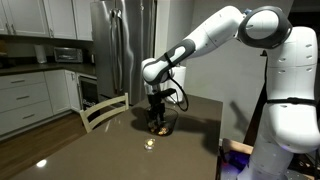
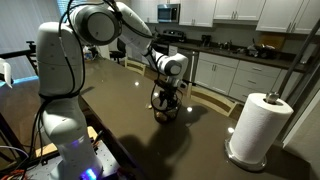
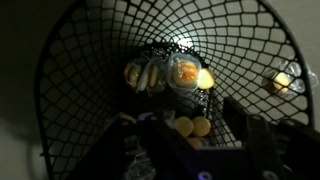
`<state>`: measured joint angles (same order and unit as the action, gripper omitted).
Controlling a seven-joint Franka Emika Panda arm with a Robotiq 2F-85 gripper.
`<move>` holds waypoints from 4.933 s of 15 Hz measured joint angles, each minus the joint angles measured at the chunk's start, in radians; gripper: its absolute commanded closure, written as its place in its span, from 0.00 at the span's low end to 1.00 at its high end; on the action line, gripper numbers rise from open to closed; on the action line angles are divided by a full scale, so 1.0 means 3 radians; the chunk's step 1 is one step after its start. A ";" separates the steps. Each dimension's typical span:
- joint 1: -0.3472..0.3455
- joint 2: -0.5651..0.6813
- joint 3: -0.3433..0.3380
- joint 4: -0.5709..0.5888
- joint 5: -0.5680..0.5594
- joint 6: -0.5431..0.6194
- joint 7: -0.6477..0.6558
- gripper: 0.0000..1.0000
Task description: Pick up one candy from the black wire basket and put it on the table.
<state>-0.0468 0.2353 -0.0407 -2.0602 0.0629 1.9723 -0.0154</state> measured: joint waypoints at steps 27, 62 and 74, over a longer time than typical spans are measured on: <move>0.0038 0.0099 0.0002 -0.0006 -0.0390 0.0264 0.0000 1.00; 0.0527 -0.1147 0.0498 -0.0417 -0.0851 0.0230 0.0154 0.97; 0.0821 -0.0753 0.0765 -0.0480 -0.0627 0.0335 -0.0150 0.97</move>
<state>0.1996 0.0093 0.1889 -2.2041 -0.1252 2.0730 -0.0603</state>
